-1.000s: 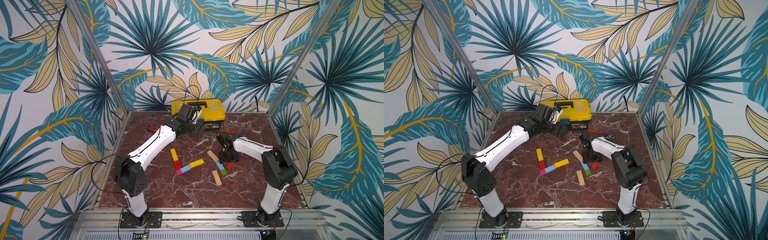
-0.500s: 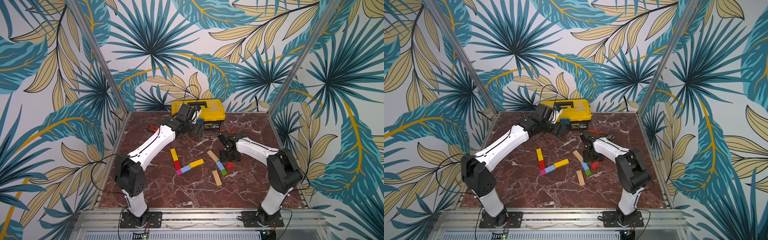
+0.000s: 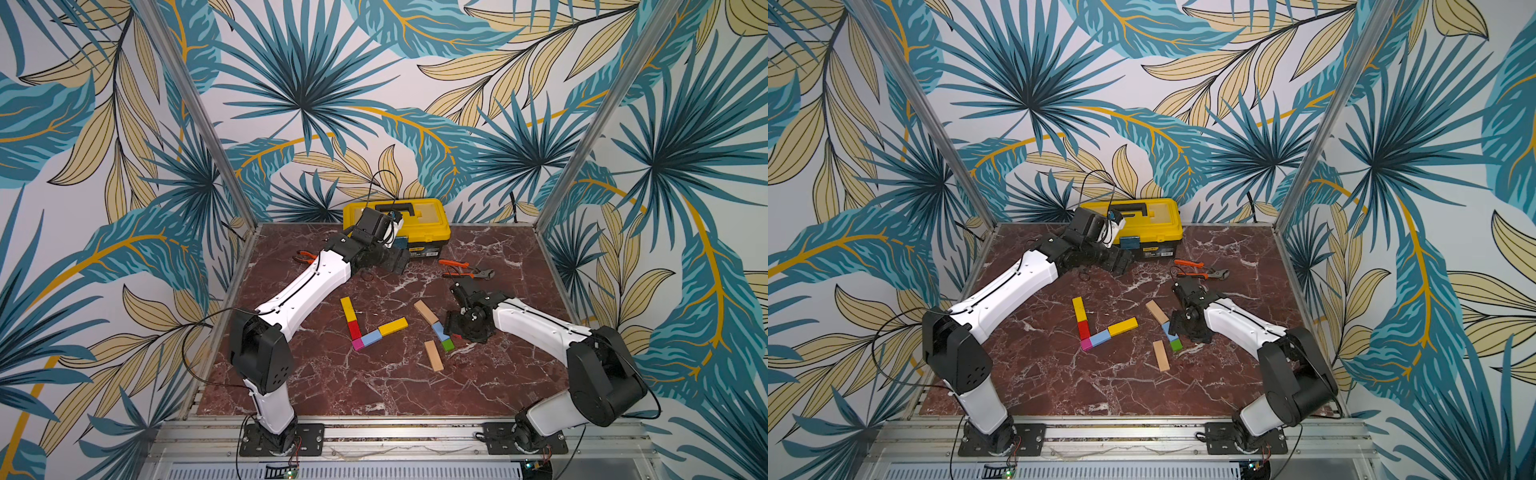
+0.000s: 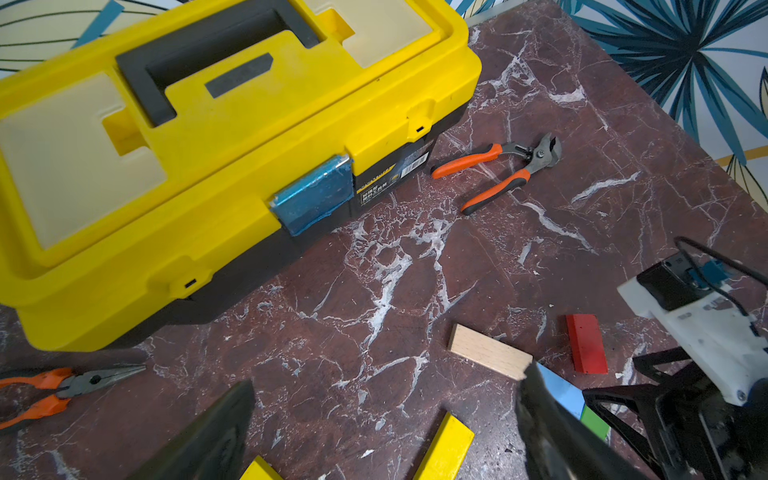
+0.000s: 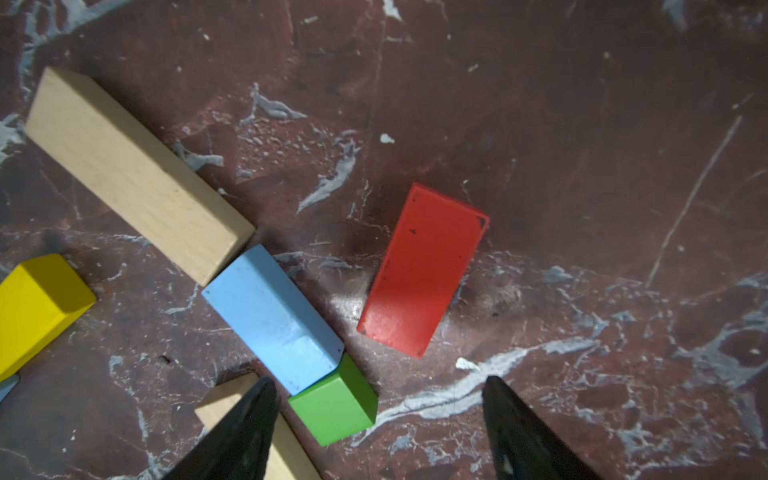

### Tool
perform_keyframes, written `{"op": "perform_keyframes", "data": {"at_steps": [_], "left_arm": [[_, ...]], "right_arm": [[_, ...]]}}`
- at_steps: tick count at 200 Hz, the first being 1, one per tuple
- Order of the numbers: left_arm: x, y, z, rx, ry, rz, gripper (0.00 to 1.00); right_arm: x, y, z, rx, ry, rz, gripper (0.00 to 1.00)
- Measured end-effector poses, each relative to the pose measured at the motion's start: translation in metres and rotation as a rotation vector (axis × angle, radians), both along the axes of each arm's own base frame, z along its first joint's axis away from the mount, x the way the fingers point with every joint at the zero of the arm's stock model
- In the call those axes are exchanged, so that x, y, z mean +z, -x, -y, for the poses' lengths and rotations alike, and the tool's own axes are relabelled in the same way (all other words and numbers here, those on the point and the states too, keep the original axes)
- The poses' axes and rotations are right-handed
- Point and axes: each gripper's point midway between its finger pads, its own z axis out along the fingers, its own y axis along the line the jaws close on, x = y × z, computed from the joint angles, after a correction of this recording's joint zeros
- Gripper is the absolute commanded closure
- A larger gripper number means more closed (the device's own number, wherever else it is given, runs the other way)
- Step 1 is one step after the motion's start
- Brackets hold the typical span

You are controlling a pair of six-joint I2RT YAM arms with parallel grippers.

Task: Assemble the letter v with building blocks
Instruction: Assemble the building block at the center of the board.

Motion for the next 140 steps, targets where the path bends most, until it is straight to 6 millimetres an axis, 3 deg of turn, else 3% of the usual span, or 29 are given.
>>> {"op": "perform_keyframes", "data": {"at_steps": [140], "left_arm": [[0.0,0.0,0.0,-0.003,-0.001,0.001,0.01]], "right_arm": [[-0.017,-0.023,0.02,-0.124,0.118,0.024,0.24]]}}
